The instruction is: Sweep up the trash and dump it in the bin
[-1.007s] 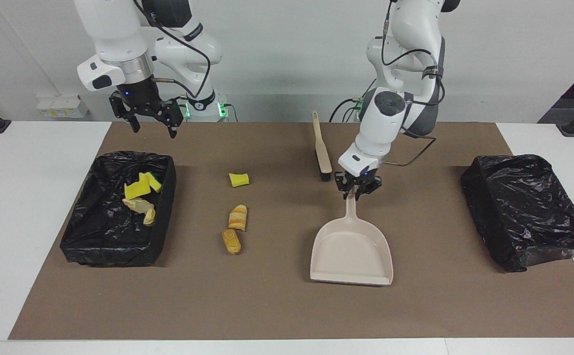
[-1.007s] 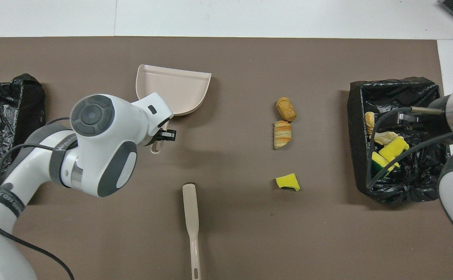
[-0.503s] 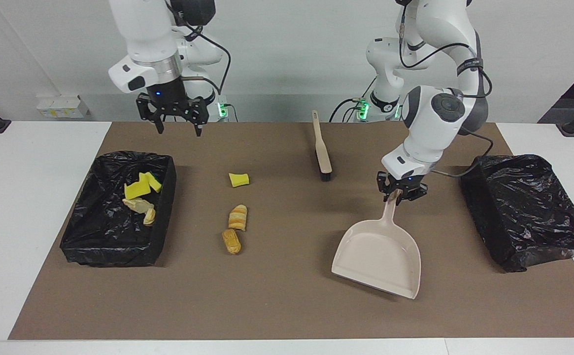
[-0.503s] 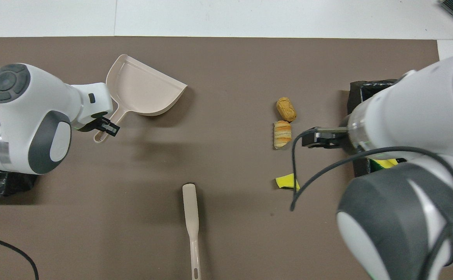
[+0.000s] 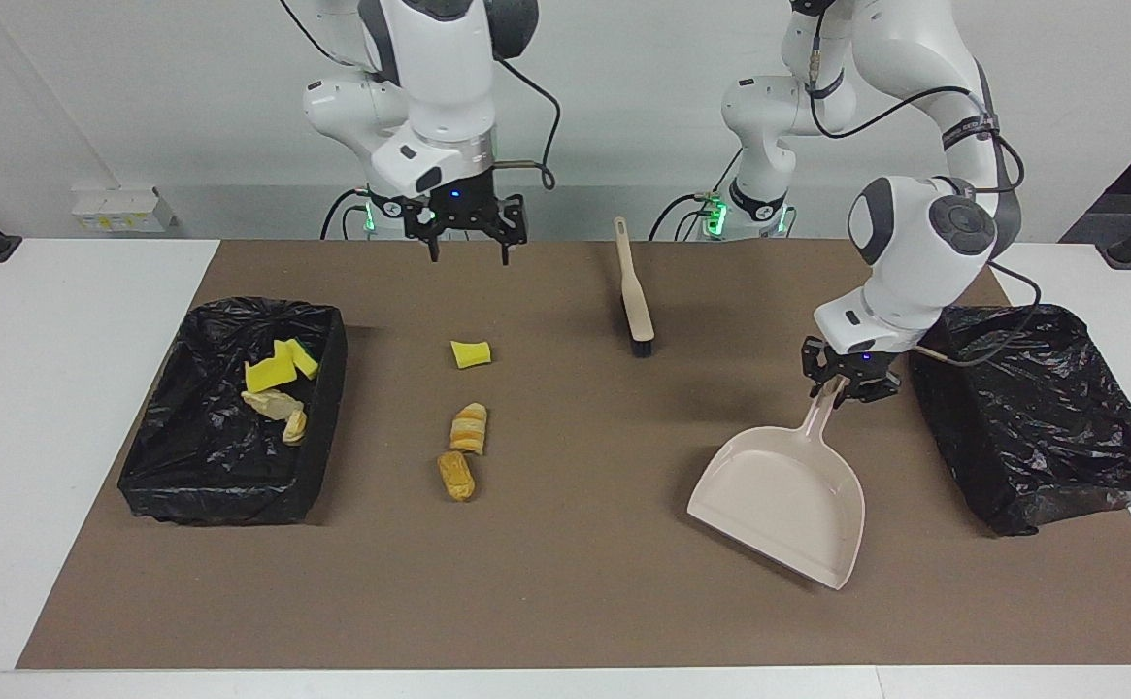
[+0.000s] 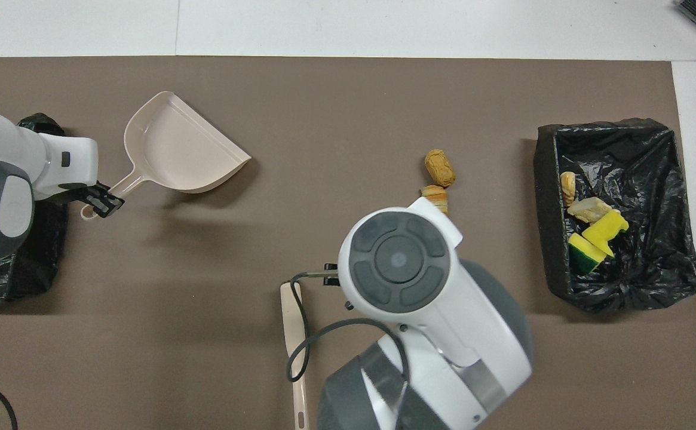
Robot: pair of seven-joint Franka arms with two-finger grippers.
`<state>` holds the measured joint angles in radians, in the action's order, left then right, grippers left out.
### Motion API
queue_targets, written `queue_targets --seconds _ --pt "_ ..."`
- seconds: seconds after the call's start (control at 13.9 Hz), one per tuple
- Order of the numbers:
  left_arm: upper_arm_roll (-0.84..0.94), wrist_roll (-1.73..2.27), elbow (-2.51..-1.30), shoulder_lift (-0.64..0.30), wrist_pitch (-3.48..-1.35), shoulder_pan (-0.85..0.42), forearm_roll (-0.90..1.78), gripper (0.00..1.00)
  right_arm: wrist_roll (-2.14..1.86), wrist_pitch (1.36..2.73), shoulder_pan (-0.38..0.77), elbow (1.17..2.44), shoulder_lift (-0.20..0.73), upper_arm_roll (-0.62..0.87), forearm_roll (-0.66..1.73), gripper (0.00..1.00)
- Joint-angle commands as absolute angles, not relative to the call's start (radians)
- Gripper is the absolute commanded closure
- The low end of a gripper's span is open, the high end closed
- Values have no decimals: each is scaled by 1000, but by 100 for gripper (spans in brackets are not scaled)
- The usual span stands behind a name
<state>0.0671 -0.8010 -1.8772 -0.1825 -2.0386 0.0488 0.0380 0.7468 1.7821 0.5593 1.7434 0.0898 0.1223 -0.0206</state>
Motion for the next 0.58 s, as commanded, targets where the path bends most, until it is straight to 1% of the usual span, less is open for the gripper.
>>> queue_targets --seconds 0.0,0.07,0.22,0.29,0.36,0.5 --pt "78 -923 -1873 -176 -2008 84 11 100 776 1847 593 1873 29 117 23 0" --pt "78 -954 -1876 -178 -2006 86 2 100 804 1871 644 1896 38 117 25 1" --pt "78 -1064 -1885 -173 -2008 107 -9 100 917 2000 724 1963 52 117 23 1" --pt "77 -1147 -1894 -172 -2017 112 -11 100 933 2038 747 1989 60 117 25 1" --pt "75 -1216 -1901 -172 -2022 115 -12 100 936 2057 773 1997 78 117 25 5" --pt "75 -1249 -1926 -169 -2031 127 -14 100 960 2106 846 1999 147 117 25 11"
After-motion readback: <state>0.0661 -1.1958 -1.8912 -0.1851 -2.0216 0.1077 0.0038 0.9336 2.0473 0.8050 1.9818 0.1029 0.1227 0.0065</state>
